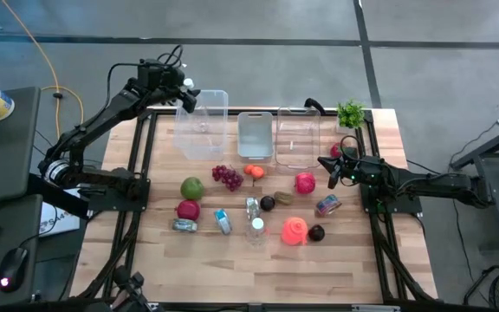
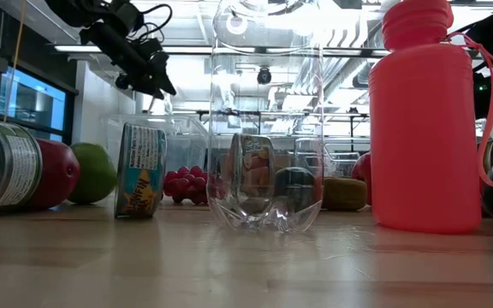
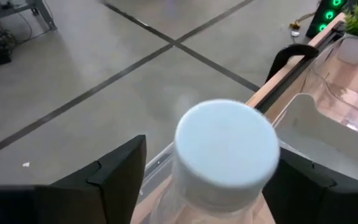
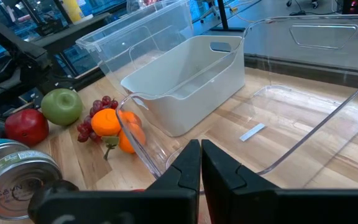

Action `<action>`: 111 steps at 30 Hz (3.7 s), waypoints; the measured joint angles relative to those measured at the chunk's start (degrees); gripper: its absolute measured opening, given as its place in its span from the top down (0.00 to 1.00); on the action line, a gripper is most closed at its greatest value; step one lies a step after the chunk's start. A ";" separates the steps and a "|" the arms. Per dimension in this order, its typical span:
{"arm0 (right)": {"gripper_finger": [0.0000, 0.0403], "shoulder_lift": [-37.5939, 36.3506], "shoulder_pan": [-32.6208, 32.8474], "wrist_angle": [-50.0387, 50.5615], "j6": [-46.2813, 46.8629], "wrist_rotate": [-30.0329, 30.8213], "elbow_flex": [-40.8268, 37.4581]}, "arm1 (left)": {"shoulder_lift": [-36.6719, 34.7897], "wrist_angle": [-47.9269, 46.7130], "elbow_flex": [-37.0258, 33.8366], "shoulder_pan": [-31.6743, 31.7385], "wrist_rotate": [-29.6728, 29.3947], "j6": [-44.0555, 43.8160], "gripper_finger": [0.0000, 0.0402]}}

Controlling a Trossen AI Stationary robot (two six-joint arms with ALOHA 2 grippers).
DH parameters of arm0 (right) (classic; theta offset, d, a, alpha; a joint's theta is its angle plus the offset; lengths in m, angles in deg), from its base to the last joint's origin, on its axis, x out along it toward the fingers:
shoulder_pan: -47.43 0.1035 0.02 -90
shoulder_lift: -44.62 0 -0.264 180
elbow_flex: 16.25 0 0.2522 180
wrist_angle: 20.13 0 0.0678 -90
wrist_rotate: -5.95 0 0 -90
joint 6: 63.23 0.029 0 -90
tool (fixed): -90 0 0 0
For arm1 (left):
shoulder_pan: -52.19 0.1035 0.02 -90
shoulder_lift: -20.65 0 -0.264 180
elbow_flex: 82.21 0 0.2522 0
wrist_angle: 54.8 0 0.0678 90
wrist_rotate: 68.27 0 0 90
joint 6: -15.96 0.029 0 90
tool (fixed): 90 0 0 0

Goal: Pick & Place Food Item
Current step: Put the white bottle into the white bin, then put the transparent bottle into the white bin

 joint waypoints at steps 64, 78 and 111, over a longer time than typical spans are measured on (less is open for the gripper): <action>0.99 -0.02 -0.02 0.00 0.00 0.00 -0.02 | -21.25 -22.17 0.02 -86.36 -23.52 -10.68 0.28; 0.99 0.00 0.00 0.00 0.00 -0.02 0.00 | -21.09 -22.23 -1.86 -90.73 -31.17 -14.09 0.28; 0.99 -0.01 -0.01 -5.96 5.56 -1.82 0.00 | -20.57 -15.61 -3.13 -91.10 -30.80 -21.17 0.28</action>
